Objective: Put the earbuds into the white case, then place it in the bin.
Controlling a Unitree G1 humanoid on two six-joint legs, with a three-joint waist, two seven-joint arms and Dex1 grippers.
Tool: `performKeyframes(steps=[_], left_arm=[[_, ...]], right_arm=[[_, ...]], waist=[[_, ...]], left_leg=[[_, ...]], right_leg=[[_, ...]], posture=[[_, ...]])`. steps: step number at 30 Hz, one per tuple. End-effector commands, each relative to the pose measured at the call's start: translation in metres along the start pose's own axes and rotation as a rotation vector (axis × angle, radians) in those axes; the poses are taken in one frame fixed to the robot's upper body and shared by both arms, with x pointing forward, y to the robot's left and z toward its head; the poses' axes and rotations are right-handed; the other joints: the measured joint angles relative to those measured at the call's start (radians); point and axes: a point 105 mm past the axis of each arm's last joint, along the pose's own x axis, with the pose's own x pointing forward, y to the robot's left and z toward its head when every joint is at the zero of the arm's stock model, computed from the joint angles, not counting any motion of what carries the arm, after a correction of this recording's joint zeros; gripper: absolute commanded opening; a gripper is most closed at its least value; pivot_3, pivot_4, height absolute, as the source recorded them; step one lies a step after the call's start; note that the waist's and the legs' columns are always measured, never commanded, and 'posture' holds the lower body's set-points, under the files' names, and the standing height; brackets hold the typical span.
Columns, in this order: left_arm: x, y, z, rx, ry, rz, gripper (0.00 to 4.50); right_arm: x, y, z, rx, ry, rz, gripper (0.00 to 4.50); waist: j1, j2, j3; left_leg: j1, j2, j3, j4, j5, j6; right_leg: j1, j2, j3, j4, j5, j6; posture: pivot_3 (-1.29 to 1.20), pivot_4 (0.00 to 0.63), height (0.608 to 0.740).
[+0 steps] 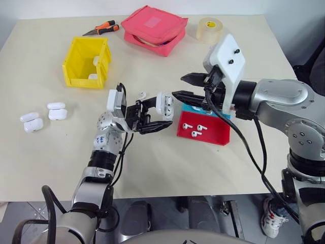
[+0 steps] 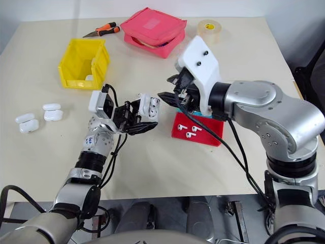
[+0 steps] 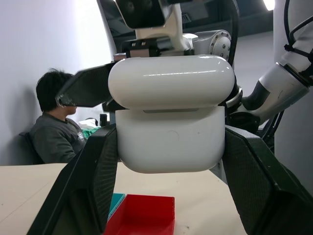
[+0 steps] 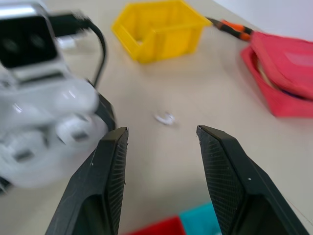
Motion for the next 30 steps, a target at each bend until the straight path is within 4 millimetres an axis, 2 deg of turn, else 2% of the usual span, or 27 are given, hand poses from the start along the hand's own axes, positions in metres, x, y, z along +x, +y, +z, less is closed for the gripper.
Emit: performKeyframes(steps=[1, 3, 6, 11, 14, 18, 22, 26, 30], left_arm=[[-0.001, -0.005, 0.005, 0.023, 0.029, -0.107, 2.79], [-0.003, -0.002, 0.002, 0.016, 0.074, -0.103, 2.79], [-0.002, 0.007, -0.004, 0.027, 0.172, -0.083, 2.79], [0.004, 0.021, -0.015, 0.052, 0.318, -0.055, 2.79], [0.007, 0.028, -0.022, 0.084, 0.410, -0.046, 2.79], [0.010, 0.034, -0.024, 0.105, 0.448, -0.034, 2.79], [0.008, 0.040, -0.028, 0.132, 0.529, -0.021, 2.79], [0.012, 0.042, -0.019, 0.147, 0.497, -0.010, 2.79], [0.015, 0.041, -0.009, 0.171, 0.466, -0.013, 2.79]], right_arm=[[-0.016, -0.009, 0.006, -0.055, -0.026, -0.058, 2.31], [-0.022, -0.010, 0.000, -0.051, -0.001, -0.076, 2.31], [-0.025, -0.005, 0.003, -0.054, -0.004, -0.068, 1.75], [-0.015, 0.009, 0.029, -0.049, -0.065, -0.012, 0.03], [0.001, 0.025, 0.041, -0.027, -0.077, 0.054, 0.03], [0.013, 0.031, 0.043, 0.022, -0.058, 0.080, 0.03], [0.022, 0.042, 0.025, 0.012, 0.027, 0.117, 0.03], [0.027, 0.043, 0.006, 0.025, 0.088, 0.122, 0.03], [0.024, 0.032, -0.006, 0.021, 0.132, 0.082, 0.03]], waist=[[-0.001, 0.000, 0.000], [-0.002, 0.000, 0.000], [-0.002, 0.000, 0.000], [-0.002, 0.000, 0.000], [-0.004, 0.000, 0.000], [-0.002, 0.000, 0.000], [-0.003, 0.000, 0.000], [-0.005, 0.000, 0.000], [-0.005, 0.000, 0.000]], left_leg=[[0.000, 0.000, 0.000, 0.000, 0.000, 0.000], [0.000, 0.000, 0.000, 0.000, 0.000, 0.000], [0.000, 0.000, 0.000, 0.000, 0.000, 0.000], [0.001, 0.000, 0.000, 0.000, 0.000, 0.000], [0.001, 0.000, 0.000, 0.000, 0.000, 0.000], [0.000, 0.000, 0.000, 0.000, 0.000, 0.000], [0.000, 0.000, 0.000, 0.000, 0.000, 0.000], [0.000, 0.000, 0.000, 0.000, 0.000, 0.000], [0.000, 0.000, 0.000, 0.000, 0.000, 0.000]], right_leg=[[0.000, 0.000, 0.000, 0.000, 0.000, 0.000], [0.000, 0.000, 0.000, 0.000, 0.000, 0.000], [0.000, 0.000, 0.000, 0.000, 0.000, 0.000], [0.000, 0.000, 0.000, 0.000, 0.000, 0.000], [0.000, 0.000, 0.000, 0.000, 0.000, 0.000], [0.000, 0.000, 0.000, 0.001, 0.000, 0.000], [-0.001, 0.000, 0.000, 0.000, 0.000, 0.000], [-0.001, 0.000, 0.000, 0.000, 0.000, 0.000], [-0.001, 0.000, 0.000, 0.000, 0.000, 0.000]], posture=[[0.00, 0.150, 0.740], [0.00, 0.150, 0.740], [0.00, 0.150, 0.740], [0.00, 0.150, 0.740], [0.00, 0.150, 0.740], [0.00, 0.150, 0.740], [0.00, 0.150, 0.740], [0.00, 0.150, 0.740], [0.00, 0.150, 0.740]])
